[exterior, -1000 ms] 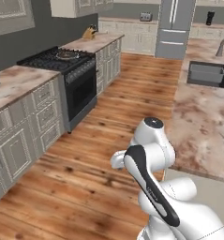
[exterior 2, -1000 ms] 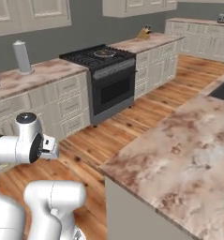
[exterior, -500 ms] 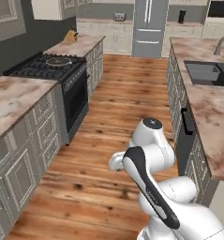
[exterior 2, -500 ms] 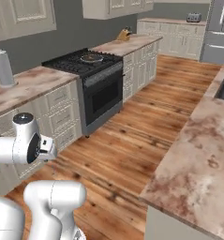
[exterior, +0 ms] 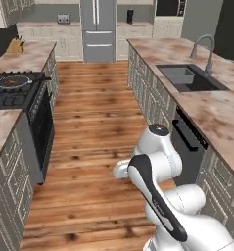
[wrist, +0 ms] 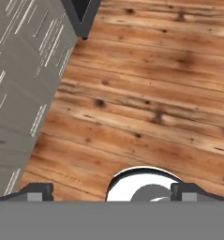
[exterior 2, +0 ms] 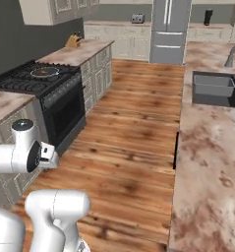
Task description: Take the chicken drumsticks from the pan and place one on each plate on the dining counter.
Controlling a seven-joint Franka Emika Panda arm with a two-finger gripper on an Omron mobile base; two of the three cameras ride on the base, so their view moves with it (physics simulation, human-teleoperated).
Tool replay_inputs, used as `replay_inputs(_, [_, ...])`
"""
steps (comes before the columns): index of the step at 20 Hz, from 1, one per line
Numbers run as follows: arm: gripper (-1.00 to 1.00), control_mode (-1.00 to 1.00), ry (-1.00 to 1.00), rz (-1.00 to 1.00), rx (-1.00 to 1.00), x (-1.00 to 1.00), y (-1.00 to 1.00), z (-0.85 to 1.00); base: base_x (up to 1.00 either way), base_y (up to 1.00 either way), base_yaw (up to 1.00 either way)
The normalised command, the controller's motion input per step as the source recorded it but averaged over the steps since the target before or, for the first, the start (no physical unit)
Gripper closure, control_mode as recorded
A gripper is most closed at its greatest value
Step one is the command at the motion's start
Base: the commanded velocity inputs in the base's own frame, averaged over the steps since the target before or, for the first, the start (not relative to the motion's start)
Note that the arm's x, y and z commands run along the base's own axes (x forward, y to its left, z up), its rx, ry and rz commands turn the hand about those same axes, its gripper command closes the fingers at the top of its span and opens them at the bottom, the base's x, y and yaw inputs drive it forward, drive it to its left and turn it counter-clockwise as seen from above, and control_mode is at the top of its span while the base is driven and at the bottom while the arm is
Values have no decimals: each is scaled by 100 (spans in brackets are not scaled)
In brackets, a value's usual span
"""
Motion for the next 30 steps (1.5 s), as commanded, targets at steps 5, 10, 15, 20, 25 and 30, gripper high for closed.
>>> replay_inputs(5, [-100, 100, 0, 0, 0, 0, 0, 0, 97, 52, -43])
replay_inputs(10, [-100, 100, 0, 0, 0, 0, 0, 0, 100, 50, -34])
replay_inputs(15, [-100, 100, 0, 0, 0, 0, 0, 0, 100, 61, -23])
replay_inputs(20, [-100, 100, 0, 0, 0, 0, 0, 0, 100, 69, -6])
replay_inputs(25, [-100, 100, 0, 0, 0, 0, 0, 0, 100, 67, 4])
replay_inputs(30, [-100, 100, 0, 0, 0, 0, 0, 0, 93, 49, 26])
